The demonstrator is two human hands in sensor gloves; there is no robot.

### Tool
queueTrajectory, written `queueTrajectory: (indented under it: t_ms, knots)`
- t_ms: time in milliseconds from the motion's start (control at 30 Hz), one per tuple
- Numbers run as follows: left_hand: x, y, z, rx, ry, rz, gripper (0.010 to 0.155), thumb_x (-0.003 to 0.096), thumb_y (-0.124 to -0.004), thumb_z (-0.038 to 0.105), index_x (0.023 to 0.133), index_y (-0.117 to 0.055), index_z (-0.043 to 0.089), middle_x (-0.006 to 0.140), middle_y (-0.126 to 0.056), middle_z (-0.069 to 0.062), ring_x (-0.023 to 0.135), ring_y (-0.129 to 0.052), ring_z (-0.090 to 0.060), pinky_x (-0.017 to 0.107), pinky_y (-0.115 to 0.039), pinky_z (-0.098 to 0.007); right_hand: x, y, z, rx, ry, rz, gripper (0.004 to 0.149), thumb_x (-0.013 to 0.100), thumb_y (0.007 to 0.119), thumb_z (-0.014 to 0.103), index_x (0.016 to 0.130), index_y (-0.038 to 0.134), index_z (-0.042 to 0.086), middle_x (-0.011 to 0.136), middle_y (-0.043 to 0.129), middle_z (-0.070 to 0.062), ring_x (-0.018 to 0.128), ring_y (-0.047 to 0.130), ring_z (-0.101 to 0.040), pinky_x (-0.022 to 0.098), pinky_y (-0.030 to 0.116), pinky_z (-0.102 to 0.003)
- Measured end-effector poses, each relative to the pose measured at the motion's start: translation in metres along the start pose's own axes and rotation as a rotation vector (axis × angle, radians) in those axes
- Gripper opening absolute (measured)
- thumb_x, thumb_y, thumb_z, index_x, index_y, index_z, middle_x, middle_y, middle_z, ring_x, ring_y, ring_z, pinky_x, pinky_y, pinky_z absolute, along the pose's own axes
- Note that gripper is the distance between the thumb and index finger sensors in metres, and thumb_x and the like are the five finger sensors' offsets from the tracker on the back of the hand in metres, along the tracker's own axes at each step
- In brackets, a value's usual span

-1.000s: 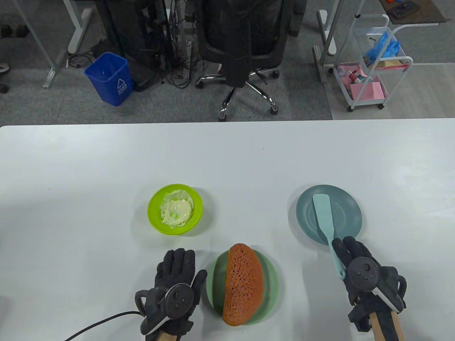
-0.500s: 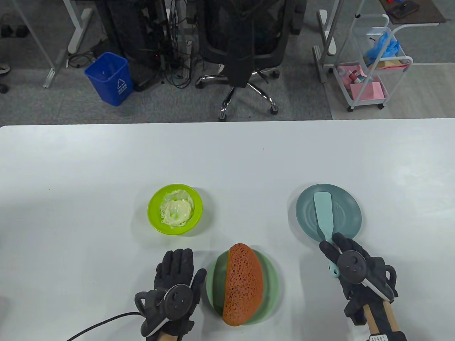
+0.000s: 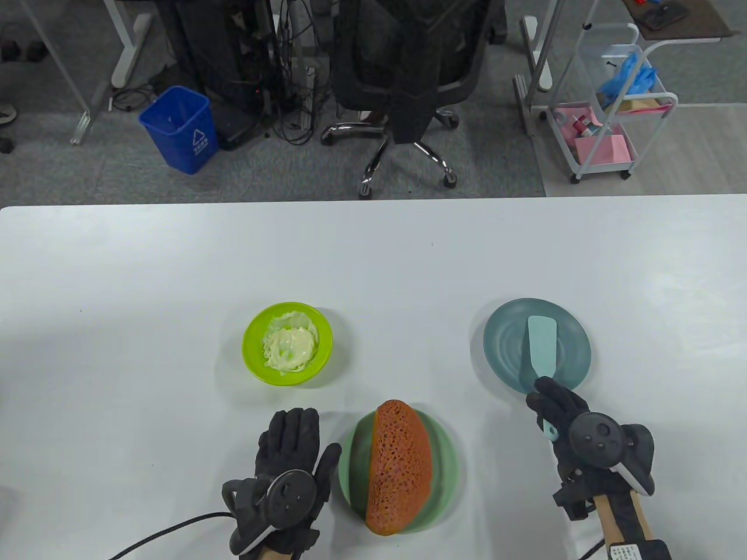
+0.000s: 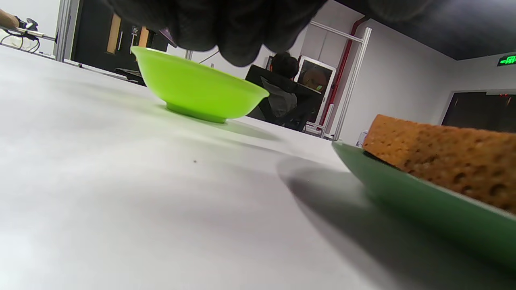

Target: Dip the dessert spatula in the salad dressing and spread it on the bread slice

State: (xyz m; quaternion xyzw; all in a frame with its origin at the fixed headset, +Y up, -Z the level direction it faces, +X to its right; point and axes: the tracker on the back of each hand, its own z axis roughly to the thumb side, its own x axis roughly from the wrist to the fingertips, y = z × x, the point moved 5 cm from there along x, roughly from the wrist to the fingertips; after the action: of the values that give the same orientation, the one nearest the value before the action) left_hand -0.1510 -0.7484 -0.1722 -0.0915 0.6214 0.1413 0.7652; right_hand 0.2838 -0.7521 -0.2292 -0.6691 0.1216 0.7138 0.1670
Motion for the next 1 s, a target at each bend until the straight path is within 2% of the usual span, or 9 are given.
queueTrajectory:
  t_ms: [300,400,500,667,800,1000]
  knots:
    - [-0.002,0.002,-0.001,-0.014,-0.007,0.018,0.074,0.0624,-0.051,0.057,0.116,-0.056,0.006,0.116,-0.059,-0.025,0.105,-0.061,-0.054,0.071,-0.055,-0.065,-0.005,-0.02,0.003,0.086,-0.035,-0.106,0.035,0.049,0.082,0.027,0.081,0.079,0.042,0.101,0.074,0.018,0.093,0.079,-0.037,0.073,0.073,-0.043]
    - [-0.002,0.002,-0.001,-0.016,-0.008,0.022,0.074,0.0624,-0.051,0.057,0.116,-0.056,0.005,0.116,-0.059,-0.025,0.104,-0.061,-0.054,0.071,-0.055,-0.065,-0.008,-0.031,0.007,0.134,-0.073,-0.157,0.036,0.048,0.084,0.028,0.082,0.08,0.041,0.099,0.078,0.014,0.082,0.088,-0.039,0.062,0.083,-0.04]
    - [-0.003,0.003,-0.001,-0.016,-0.01,0.025,0.074,0.0624,-0.051,0.057,0.116,-0.056,0.006,0.116,-0.059,-0.025,0.104,-0.061,-0.054,0.071,-0.055,-0.065,-0.011,-0.038,0.01,0.189,-0.108,-0.183,0.04,0.048,0.084,0.028,0.085,0.079,0.039,0.1,0.078,0.007,0.071,0.103,-0.028,0.051,0.093,-0.036]
    - [-0.003,0.003,-0.001,-0.015,-0.011,0.029,0.074,0.0624,-0.051,0.057,0.116,-0.056,0.006,0.116,-0.058,-0.025,0.105,-0.06,-0.054,0.071,-0.054,-0.065,-0.019,-0.048,0.011,0.274,-0.127,-0.254,0.049,0.048,0.084,0.027,0.093,0.067,0.037,0.099,0.077,0.004,0.075,0.101,-0.026,0.056,0.091,-0.036]
    - [-0.004,0.003,-0.001,-0.017,-0.01,0.029,0.074,0.0624,-0.051,0.057,0.116,-0.056,0.006,0.116,-0.059,-0.025,0.105,-0.06,-0.054,0.071,-0.054,-0.065,-0.027,-0.054,0.011,0.42,-0.145,-0.31,0.045,0.047,0.085,0.03,0.088,0.07,0.035,0.097,0.079,0.003,0.069,0.101,-0.024,0.051,0.09,-0.036]
    - [-0.005,0.004,0.0,-0.012,-0.015,0.033,0.074,0.0624,-0.051,0.057,0.116,-0.057,0.006,0.116,-0.059,-0.025,0.105,-0.06,-0.054,0.071,-0.055,-0.065,-0.037,-0.061,0.018,0.563,-0.179,-0.398,0.044,0.038,0.09,0.045,0.078,0.074,0.034,0.084,0.087,0.004,0.052,0.101,-0.024,0.04,0.087,-0.039]
